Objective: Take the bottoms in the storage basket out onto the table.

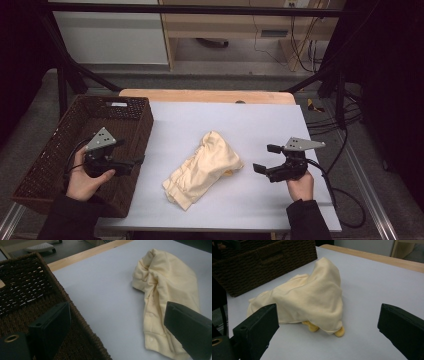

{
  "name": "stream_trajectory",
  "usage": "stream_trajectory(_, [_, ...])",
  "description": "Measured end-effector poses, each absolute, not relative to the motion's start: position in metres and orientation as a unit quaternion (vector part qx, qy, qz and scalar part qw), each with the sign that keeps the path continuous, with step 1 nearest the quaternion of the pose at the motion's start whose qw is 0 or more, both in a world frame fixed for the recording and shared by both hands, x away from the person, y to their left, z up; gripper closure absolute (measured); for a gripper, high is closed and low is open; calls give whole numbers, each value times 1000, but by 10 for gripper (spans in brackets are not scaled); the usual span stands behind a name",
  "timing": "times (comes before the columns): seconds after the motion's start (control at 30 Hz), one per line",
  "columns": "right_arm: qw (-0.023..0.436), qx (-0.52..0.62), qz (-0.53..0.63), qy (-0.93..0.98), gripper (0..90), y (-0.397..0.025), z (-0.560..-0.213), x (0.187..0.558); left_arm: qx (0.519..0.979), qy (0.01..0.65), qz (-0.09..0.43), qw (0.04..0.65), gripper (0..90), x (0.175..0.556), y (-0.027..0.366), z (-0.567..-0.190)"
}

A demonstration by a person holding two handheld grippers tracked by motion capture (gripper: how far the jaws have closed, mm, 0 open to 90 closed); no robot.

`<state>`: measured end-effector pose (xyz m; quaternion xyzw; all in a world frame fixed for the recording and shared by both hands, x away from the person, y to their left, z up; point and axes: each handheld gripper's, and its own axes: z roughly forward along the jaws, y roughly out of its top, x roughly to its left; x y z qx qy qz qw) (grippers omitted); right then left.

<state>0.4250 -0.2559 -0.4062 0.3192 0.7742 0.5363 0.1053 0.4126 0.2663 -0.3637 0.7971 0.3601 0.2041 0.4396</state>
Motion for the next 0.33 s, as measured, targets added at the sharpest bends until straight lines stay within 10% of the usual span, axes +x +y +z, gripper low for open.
stream_trajectory(0.33, [104,320,536,775,38,-256,-406,425,796,363,204,439,68,414,269,-365])
